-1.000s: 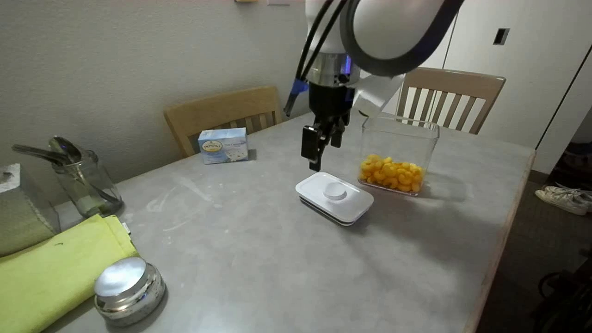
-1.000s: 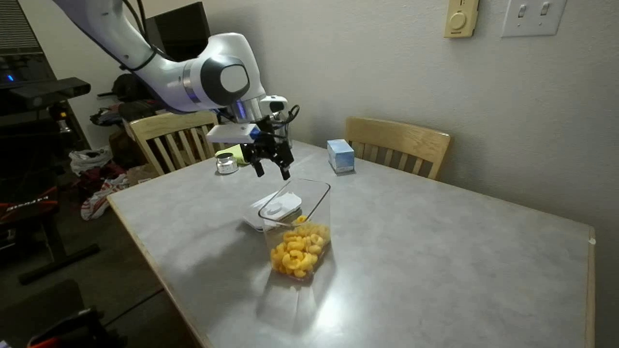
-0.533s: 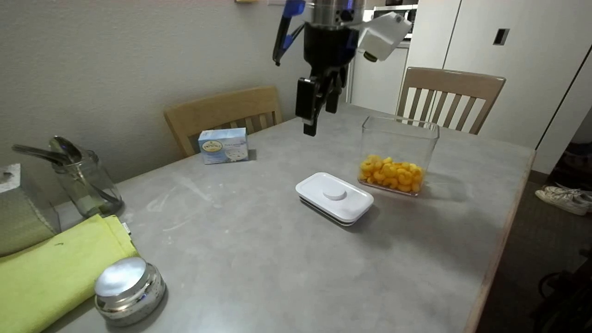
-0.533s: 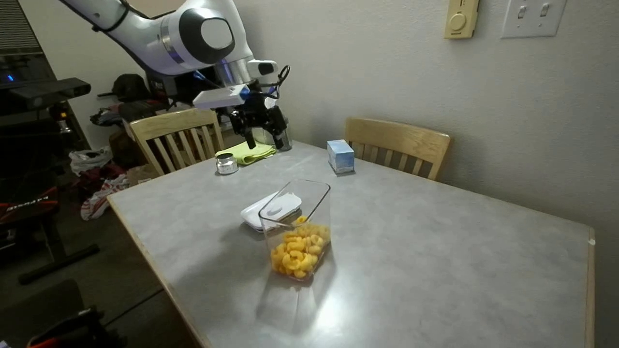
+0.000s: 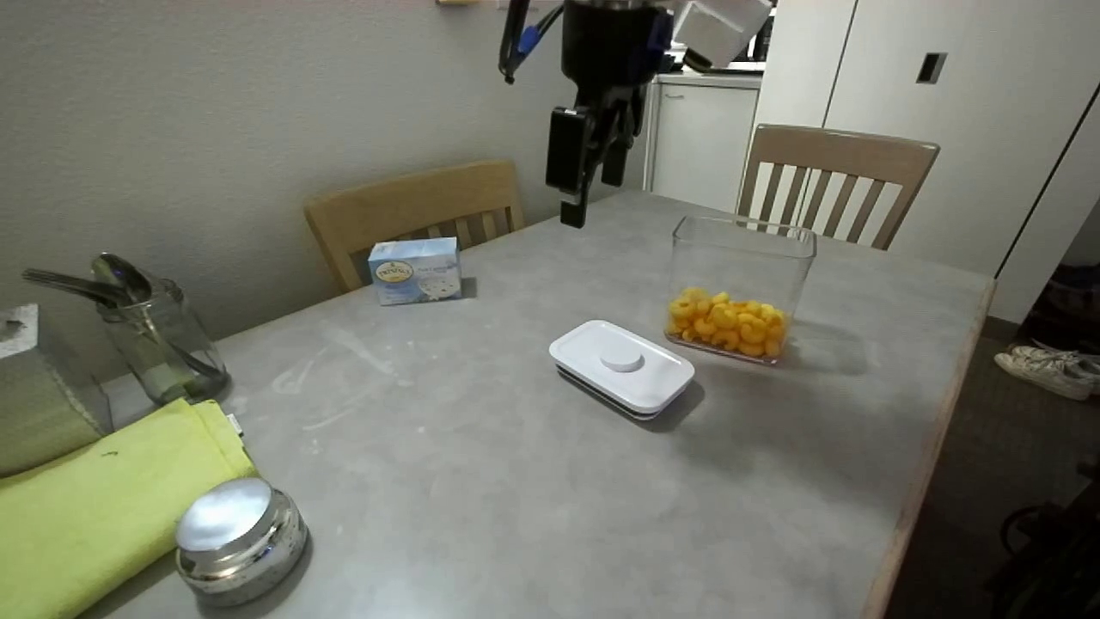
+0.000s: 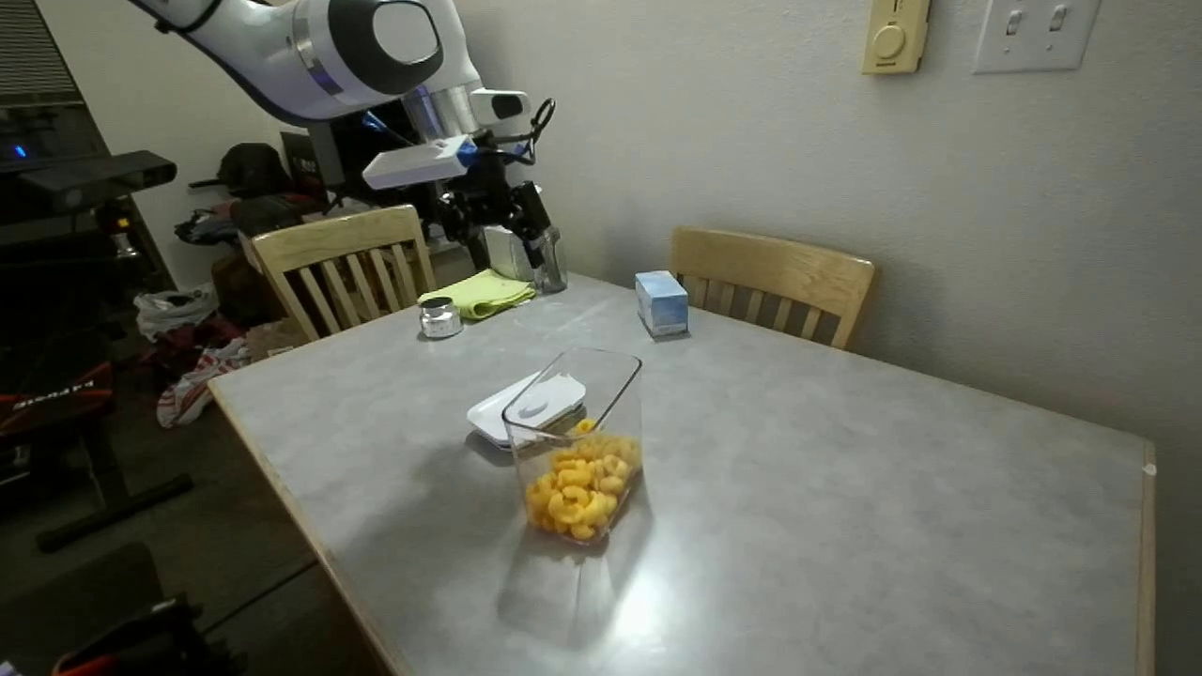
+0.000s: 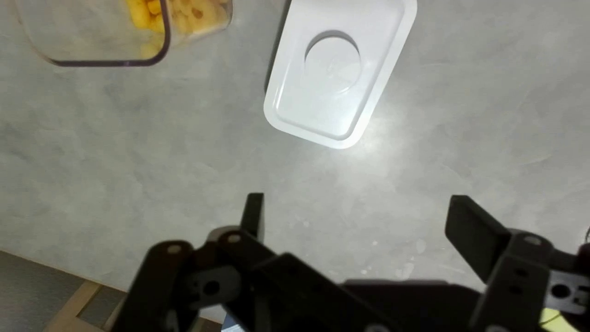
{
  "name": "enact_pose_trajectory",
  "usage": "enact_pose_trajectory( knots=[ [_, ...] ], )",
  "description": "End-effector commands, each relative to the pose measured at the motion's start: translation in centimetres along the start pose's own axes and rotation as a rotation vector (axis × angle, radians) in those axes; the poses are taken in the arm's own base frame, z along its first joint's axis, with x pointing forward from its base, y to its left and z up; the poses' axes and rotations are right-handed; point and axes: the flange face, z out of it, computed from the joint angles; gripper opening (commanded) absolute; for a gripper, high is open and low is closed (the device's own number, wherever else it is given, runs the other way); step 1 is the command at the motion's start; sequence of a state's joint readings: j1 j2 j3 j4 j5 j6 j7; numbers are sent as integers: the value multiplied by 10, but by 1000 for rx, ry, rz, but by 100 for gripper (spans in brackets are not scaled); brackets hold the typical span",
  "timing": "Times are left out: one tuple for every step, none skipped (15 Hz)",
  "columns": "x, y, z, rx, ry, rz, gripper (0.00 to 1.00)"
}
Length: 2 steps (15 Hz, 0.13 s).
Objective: Press down on the lid and open the food container
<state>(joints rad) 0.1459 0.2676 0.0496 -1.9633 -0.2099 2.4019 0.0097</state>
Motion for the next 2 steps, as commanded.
enact_pose_trajectory(
  knots=[
    [0,0,-1,1,-1,-1,100],
    [0,0,-1,1,-2,-1,100]
  ],
)
